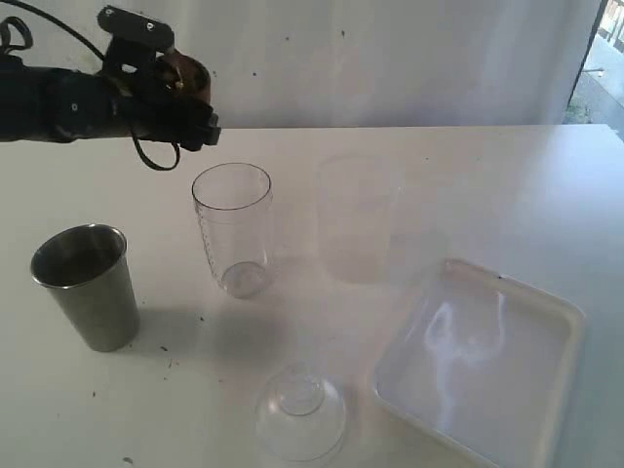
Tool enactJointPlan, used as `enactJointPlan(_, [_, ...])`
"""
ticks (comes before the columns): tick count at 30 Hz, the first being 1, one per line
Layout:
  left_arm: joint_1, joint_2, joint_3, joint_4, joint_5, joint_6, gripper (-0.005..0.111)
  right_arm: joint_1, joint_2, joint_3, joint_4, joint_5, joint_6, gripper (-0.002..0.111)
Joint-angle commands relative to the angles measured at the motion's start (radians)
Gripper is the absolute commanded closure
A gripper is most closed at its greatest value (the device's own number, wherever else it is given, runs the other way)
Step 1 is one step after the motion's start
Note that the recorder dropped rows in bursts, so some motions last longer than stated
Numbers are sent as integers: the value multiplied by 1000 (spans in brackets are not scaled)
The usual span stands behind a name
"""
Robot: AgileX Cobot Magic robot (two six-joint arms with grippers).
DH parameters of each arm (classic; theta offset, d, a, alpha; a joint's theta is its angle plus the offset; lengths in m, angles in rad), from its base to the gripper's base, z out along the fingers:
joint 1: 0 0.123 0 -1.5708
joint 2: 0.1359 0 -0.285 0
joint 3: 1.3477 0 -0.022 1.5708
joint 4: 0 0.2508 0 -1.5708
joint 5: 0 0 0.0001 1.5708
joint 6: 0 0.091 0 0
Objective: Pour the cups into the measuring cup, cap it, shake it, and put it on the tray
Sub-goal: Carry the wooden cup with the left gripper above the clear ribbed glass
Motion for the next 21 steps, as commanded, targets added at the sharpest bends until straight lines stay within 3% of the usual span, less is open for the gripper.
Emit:
enactJointPlan(1, [-32, -6, -10, 5, -112, 85, 107, -3, -5, 5, -3, -15, -11, 108])
enactJointPlan(7, [-44, -6, -10, 54, -137, 137, 107, -3, -5, 5, -3, -15, 6, 108])
enactJointPlan(21, [-44, -80, -10, 59, -35, 265, 107, -3, -5, 5, -3, -15, 6, 108])
